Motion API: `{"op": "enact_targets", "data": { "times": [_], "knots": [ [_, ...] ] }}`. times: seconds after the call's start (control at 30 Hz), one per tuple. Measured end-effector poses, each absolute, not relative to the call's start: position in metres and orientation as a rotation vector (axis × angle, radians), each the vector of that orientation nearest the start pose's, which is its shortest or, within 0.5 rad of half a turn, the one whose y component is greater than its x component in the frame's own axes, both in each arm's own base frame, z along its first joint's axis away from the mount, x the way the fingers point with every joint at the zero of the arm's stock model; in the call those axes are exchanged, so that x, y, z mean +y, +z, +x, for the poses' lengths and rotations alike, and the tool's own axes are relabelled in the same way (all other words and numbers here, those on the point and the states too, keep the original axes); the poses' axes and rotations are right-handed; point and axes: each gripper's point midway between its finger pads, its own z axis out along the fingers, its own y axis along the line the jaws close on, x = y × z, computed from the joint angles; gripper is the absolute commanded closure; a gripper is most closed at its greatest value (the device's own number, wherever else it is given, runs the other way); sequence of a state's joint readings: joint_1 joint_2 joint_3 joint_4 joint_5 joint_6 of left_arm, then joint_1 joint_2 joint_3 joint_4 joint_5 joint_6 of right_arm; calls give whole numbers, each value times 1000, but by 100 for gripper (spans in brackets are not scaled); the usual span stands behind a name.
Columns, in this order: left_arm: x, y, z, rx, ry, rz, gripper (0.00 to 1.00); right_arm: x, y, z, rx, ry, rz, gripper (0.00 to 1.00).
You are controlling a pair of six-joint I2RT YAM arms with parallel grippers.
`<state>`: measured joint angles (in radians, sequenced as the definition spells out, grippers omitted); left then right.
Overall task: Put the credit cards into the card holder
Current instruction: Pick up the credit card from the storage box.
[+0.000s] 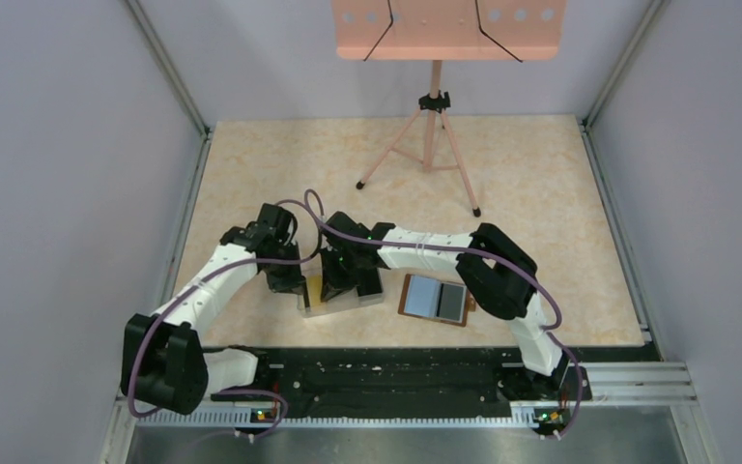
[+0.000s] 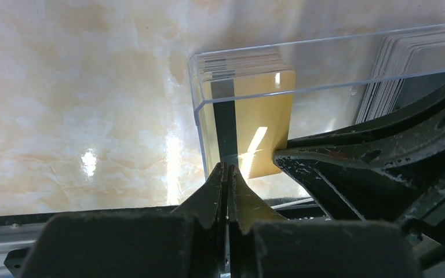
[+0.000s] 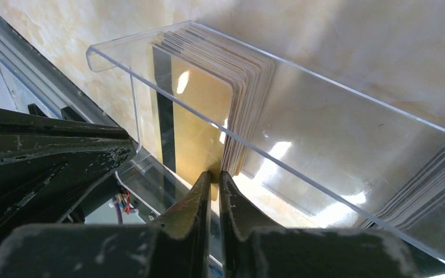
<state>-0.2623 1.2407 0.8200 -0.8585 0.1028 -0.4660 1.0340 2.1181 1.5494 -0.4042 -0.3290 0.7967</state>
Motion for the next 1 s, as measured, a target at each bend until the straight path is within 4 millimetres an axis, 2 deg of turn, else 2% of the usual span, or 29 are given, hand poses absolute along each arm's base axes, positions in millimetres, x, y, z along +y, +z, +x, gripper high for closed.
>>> {"op": "enact_targets", "data": {
  "times": [0.03, 0.2, 0.4, 0.5, 0.63, 0.73, 0.8, 1.0],
  "knots": [
    [-92, 72, 200, 2876, -290, -272, 99, 475, 51, 183, 2829, 992, -486, 100],
    [-90, 77, 198, 2861, -293, -270, 99, 477, 54, 183, 2831, 991, -483, 100],
    [-90, 83, 196, 2860, -294, -269, 99, 481, 72, 182, 2826, 950, -517, 100],
    [-90, 88, 198, 2849, -298, -266, 98, 485, 77, 181, 2821, 929, -541, 95],
    [-91, 95, 201, 2833, -304, -260, 98, 484, 72, 182, 2834, 887, -551, 87],
    [-91, 96, 200, 2832, -305, -257, 98, 480, 59, 182, 2861, 840, -550, 83],
    [-90, 96, 199, 2836, -302, -258, 98, 480, 54, 182, 2876, 829, -552, 82],
    [-90, 96, 197, 2845, -299, -254, 98, 481, 56, 185, 2864, 813, -564, 82]
  ]
}}
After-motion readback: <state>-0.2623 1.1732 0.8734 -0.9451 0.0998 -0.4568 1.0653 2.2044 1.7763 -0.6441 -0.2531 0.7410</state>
